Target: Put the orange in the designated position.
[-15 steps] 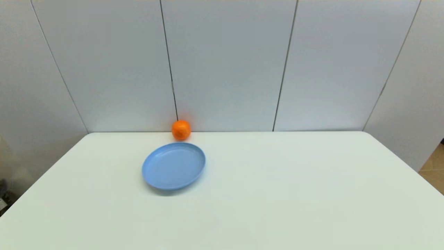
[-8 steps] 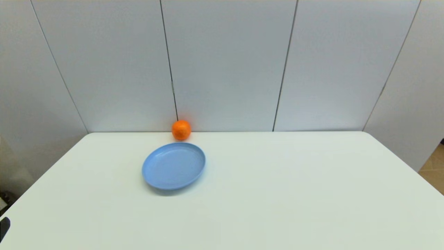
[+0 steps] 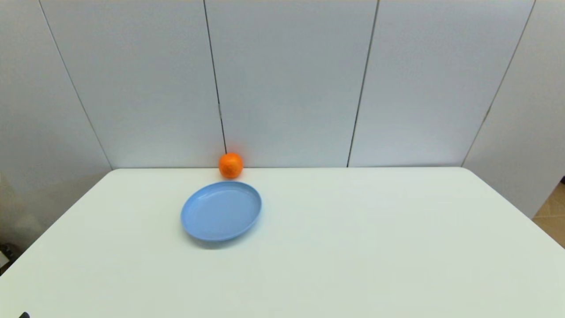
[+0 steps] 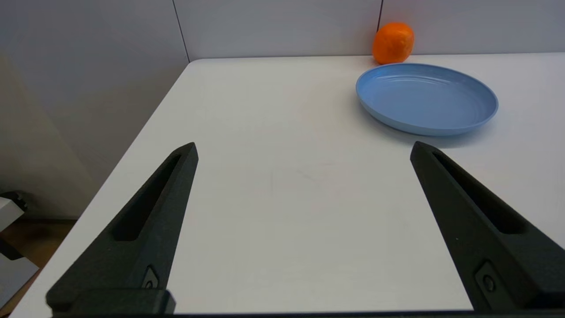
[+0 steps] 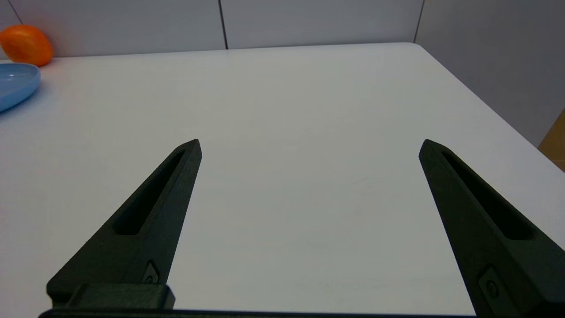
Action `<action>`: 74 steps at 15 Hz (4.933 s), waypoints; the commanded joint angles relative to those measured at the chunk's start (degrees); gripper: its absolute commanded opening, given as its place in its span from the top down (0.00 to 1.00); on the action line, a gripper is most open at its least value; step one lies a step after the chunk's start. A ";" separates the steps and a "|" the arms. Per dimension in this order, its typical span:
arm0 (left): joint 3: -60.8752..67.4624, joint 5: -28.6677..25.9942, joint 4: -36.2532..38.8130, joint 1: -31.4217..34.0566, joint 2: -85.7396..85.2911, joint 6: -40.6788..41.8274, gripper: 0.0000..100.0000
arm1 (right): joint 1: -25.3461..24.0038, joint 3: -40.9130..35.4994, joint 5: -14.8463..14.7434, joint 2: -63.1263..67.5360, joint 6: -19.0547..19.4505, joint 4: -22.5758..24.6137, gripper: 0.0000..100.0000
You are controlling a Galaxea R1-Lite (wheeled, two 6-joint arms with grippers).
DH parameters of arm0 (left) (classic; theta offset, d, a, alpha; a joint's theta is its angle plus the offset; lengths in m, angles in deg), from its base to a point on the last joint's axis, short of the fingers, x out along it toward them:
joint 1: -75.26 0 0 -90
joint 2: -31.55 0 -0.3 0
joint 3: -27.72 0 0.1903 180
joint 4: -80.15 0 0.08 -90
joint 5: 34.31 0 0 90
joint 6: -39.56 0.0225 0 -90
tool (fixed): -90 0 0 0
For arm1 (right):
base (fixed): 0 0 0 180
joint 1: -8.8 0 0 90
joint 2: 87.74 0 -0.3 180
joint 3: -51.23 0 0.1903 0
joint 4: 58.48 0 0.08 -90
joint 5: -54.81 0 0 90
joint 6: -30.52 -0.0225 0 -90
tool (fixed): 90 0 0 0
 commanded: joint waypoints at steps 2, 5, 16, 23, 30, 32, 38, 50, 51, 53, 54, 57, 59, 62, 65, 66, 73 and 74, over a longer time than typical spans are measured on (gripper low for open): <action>4.64 0.04 0.20 -0.18 -3.96 1.13 0.00 | 0.00 0.00 0.00 -0.01 0.00 0.05 0.00; 6.48 -0.40 0.20 -0.18 -5.71 3.06 0.00 | 0.00 0.00 0.00 -0.01 0.00 0.05 0.00; 8.33 -3.83 -0.77 -0.35 -9.58 2.45 0.00 | 0.00 0.00 0.00 -0.01 0.00 0.05 0.00; 8.33 -2.78 -0.59 -0.35 -9.58 -1.51 0.00 | 0.00 0.00 0.00 -0.01 0.00 0.05 0.00; 8.33 -2.51 -0.42 -0.35 -9.58 -3.97 0.00 | 0.00 0.00 0.00 -0.01 0.00 0.05 0.00; 8.33 -2.51 -0.42 -0.35 -9.58 -3.97 0.00 | 0.00 0.00 0.00 -0.01 0.00 0.05 0.00; 8.33 -2.51 -0.42 -0.35 -9.58 -3.97 0.00 | 0.00 0.00 0.00 -0.01 0.00 0.05 0.00; 8.33 -2.51 -0.42 -0.35 -9.58 -3.97 0.00 | 0.00 0.00 0.00 -0.01 0.52 0.13 0.00; 8.33 -2.51 -0.42 -0.35 -9.58 -3.97 0.00 | 0.00 0.00 0.09 -0.01 0.44 0.13 0.00; 8.33 -2.51 -0.42 -0.35 -9.58 -3.97 0.00 | 0.00 0.00 0.00 -0.01 0.00 0.05 0.00; 8.33 -2.51 -0.42 -0.35 -9.58 -3.97 0.00 | 0.00 0.00 0.00 -0.01 0.00 0.05 0.00; 8.33 -2.51 -0.42 -0.35 -9.58 -3.97 0.00 | 0.00 0.00 0.00 -0.01 0.00 0.05 0.00; 8.33 -2.51 -0.42 -0.35 -9.58 -3.97 0.00 | 0.00 0.00 0.00 -0.01 0.00 0.05 0.00; 8.33 -2.51 -0.42 -0.35 -9.58 -3.97 0.00 | 0.00 0.00 0.00 -0.01 0.00 0.05 0.00; 8.33 -2.51 -0.42 -0.35 -9.58 -3.97 0.00 | 0.00 0.00 0.00 -0.01 0.00 0.05 0.00; 8.33 -2.51 -0.42 -0.35 -9.58 -3.97 0.00 | 0.00 0.00 0.00 -0.01 0.00 0.05 0.00; 8.33 -2.51 -0.42 -0.35 -9.58 -3.97 0.00 | 0.00 0.00 0.00 -0.01 0.00 0.05 0.00; 8.33 -2.51 -0.42 -0.35 -9.58 -3.97 0.00 | 0.00 0.00 0.00 -0.01 0.00 0.05 0.00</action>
